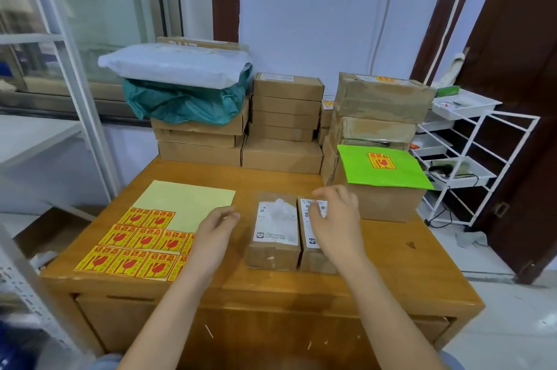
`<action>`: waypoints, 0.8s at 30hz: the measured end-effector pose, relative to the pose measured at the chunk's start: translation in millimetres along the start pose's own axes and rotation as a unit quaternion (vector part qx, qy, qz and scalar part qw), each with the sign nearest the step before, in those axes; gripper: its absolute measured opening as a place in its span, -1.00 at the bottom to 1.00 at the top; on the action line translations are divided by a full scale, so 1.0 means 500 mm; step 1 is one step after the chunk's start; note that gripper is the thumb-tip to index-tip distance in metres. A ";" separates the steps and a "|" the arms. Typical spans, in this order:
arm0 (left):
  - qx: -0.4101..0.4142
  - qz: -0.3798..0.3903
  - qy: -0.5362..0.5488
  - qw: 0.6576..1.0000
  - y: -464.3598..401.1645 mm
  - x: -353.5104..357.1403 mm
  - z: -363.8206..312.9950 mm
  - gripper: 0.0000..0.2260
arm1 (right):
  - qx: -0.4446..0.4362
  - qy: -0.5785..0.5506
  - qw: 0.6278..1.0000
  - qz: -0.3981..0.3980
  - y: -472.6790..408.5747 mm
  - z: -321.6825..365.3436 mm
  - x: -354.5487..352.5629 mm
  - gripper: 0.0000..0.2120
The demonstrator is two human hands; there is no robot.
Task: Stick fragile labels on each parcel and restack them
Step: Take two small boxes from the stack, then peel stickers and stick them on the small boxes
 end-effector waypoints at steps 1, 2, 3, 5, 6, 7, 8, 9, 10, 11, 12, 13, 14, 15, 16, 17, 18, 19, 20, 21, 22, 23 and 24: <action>0.016 -0.010 -0.023 1.000 -0.001 -0.016 -0.005 -0.83 | -0.026 -0.010 0.999 0.021 -0.001 0.031 0.012 -0.83; 0.034 -0.019 -0.046 0.998 -0.002 -0.032 -0.012 -0.83 | -0.051 -0.026 0.997 0.048 0.002 0.064 0.026 -0.85; 0.050 -0.029 -0.073 0.996 -0.004 -0.050 -0.019 -0.83 | -0.076 -0.046 0.993 0.079 0.008 0.097 0.042 -0.86; 0.071 -0.056 -0.137 0.986 -0.015 -0.092 -0.023 -0.82 | -0.125 -0.076 0.979 0.139 0.028 0.161 0.079 -0.85; 0.081 -0.071 -0.178 0.978 -0.022 -0.115 -0.026 -0.80 | -0.147 -0.085 0.972 0.164 0.039 0.191 0.098 -0.83; 0.092 -0.084 -0.220 0.968 -0.030 -0.138 -0.027 -0.78 | -0.164 -0.095 0.965 0.184 0.049 0.217 0.118 -0.81; 0.100 -0.094 -0.257 0.957 -0.038 -0.158 -0.027 -0.77 | -0.176 -0.104 0.958 0.200 0.056 0.240 0.138 -0.80; 0.100 -0.103 -0.287 0.947 -0.047 -0.178 -0.023 -0.75 | -0.182 -0.111 0.954 0.212 0.060 0.258 0.159 -0.79; 0.096 -0.107 -0.310 0.940 -0.057 -0.196 -0.016 -0.75 | -0.183 -0.118 0.951 0.222 0.062 0.273 0.182 -0.78; 0.089 -0.105 -0.328 0.935 -0.068 -0.210 -0.008 -0.74 | -0.177 -0.124 0.949 0.229 0.061 0.282 0.206 -0.77; 0.081 -0.097 -0.342 0.931 -0.079 -0.221 0.003 -0.74 | -0.166 -0.126 0.949 0.235 0.058 0.286 0.231 -0.75; 0.076 -0.083 -0.356 0.928 -0.088 -0.228 0.015 -0.74 | -0.153 -0.124 0.951 0.239 0.056 0.286 0.257 -0.73; 0.074 -0.066 -0.366 0.925 -0.094 -0.232 0.026 -0.74 | -0.140 -0.118 0.953 0.242 0.053 0.283 0.282 -0.70; 0.075 -0.048 -0.372 0.924 -0.098 -0.233 0.037 -0.74 | -0.129 -0.106 0.955 0.247 0.051 0.277 0.307 -0.67; 0.080 -0.033 -0.372 0.924 -0.100 -0.232 0.047 -0.75 | -0.119 -0.089 0.957 0.251 0.049 0.268 0.330 -0.65; 0.085 -0.023 -0.367 0.926 -0.100 -0.231 0.056 -0.75 | -0.108 -0.072 0.958 0.255 0.047 0.257 0.351 -0.63; 0.091 -0.016 -0.363 0.927 -0.098 -0.230 0.063 -0.75 | -0.097 -0.058 0.959 0.260 0.045 0.246 0.368 -0.62; 0.097 -0.013 -0.358 0.929 -0.097 -0.229 0.068 -0.75 | -0.086 -0.048 0.960 0.263 0.043 0.235 0.382 -0.61; 0.101 -0.013 -0.350 0.931 -0.096 -0.229 0.071 -0.75 | -0.078 -0.041 0.961 0.264 0.042 0.225 0.393 -0.61; 0.099 -0.016 -0.337 0.936 -0.096 -0.231 0.072 -0.75 | -0.076 -0.034 0.962 0.261 0.041 0.219 0.401 -0.62; 0.094 -0.020 -0.322 0.942 -0.095 -0.233 0.073 -0.76 | -0.079 -0.029 0.963 0.258 0.041 0.215 0.407 -0.63; 0.091 -0.023 -0.312 0.945 -0.095 -0.235 0.074 -0.76 | -0.085 -0.026 0.963 0.255 0.043 0.213 0.411 -0.64; 0.093 -0.021 -0.311 0.946 -0.095 -0.237 0.074 -0.76 | -0.092 -0.027 0.963 0.253 0.044 0.213 0.413 -0.65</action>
Point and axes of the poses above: each hand's wrist, its own y-axis away from the middle knuckle, its own x-axis out of the palm, z = x × y, the point moved 6 cm from there along -y, towards the middle knuckle, and after that the axes turned 1 degree about x, right-handed, at the moved point
